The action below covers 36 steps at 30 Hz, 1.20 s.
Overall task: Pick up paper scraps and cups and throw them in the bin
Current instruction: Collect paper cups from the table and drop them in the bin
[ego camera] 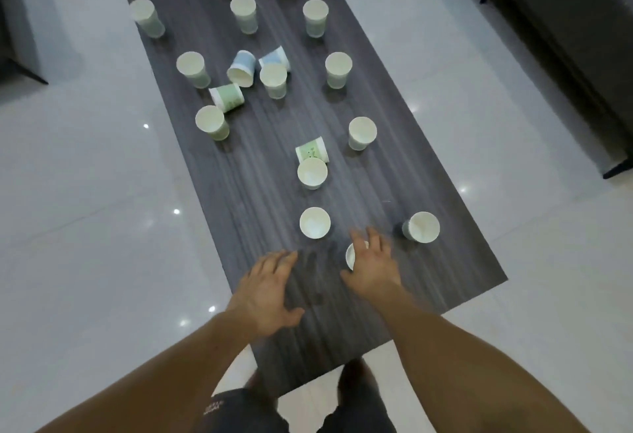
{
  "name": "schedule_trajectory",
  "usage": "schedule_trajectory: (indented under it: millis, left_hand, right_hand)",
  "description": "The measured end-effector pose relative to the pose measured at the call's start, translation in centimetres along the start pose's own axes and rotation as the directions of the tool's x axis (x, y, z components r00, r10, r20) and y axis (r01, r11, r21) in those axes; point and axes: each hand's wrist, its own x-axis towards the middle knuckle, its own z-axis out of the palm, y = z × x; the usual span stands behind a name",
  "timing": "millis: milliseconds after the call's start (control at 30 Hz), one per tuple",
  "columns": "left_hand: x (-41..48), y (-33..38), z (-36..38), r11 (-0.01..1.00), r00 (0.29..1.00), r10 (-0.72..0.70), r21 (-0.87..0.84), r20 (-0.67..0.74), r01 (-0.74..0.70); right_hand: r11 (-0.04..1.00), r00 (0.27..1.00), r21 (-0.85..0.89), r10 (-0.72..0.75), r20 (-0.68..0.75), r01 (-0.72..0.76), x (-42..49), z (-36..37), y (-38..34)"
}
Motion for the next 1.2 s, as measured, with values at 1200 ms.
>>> schedule_trajectory:
  millis: [1200]
  left_hand:
    - [3.2, 7.5, 4.8, 0.862, 0.948, -0.283, -0.472, -0.148, 0.184]
  right_hand:
    - [0.977, 0.988, -0.166, -0.114, 0.109, 0.131, 6.9, -2.8, 11.2]
